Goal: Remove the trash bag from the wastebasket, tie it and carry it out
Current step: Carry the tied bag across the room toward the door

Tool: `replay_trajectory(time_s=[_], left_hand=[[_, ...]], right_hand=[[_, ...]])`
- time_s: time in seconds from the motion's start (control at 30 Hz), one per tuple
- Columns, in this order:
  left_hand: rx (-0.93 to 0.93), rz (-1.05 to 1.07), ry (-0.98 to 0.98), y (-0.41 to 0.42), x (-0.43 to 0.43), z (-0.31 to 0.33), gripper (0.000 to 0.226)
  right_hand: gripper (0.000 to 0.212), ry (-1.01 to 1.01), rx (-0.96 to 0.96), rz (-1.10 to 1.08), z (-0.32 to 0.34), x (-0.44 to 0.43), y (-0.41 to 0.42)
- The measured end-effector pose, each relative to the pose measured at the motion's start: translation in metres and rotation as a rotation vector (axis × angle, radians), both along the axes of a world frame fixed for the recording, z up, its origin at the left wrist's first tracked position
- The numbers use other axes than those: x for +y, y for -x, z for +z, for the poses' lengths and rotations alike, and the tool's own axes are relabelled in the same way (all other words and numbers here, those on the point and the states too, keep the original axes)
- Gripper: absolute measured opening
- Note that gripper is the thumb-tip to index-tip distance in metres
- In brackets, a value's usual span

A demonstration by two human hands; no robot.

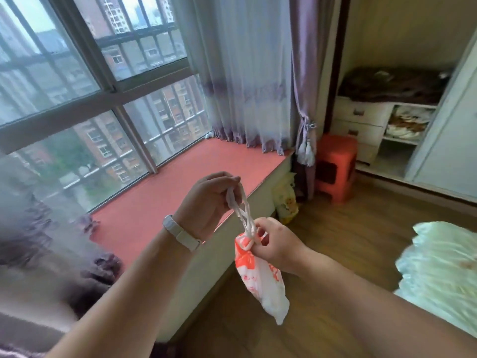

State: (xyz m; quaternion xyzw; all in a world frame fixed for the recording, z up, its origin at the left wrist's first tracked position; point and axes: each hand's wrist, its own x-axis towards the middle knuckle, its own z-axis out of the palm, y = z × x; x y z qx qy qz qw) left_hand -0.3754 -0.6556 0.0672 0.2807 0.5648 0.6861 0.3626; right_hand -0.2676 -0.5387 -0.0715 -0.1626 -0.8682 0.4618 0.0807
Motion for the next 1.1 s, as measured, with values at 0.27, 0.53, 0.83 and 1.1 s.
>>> replay_trajectory(time_s=[0.27,0.53,0.83,1.1], left_hand=[[-0.039,-0.255,0.044,0.006,0.115,-0.023,0.02],[0.053,-0.501,0.116,0.059,0.235,-0.019,0.032],[0.055,-0.744,0.089,0.12,0.331,-0.01,0.034],[0.13,-0.824,0.087,0.144,0.397,-0.012,0.024]], right_hand=[[0.033,-0.078,-0.011,-0.313,-0.023,0.082,-0.02],[0.034,-0.109,-0.036,-0.583,-0.023,0.149,0.016],[0.028,-0.108,-0.073,-0.797,-0.011,0.222,0.076],[0.022,-0.116,-0.102,-0.887,0.001,0.277,0.096]])
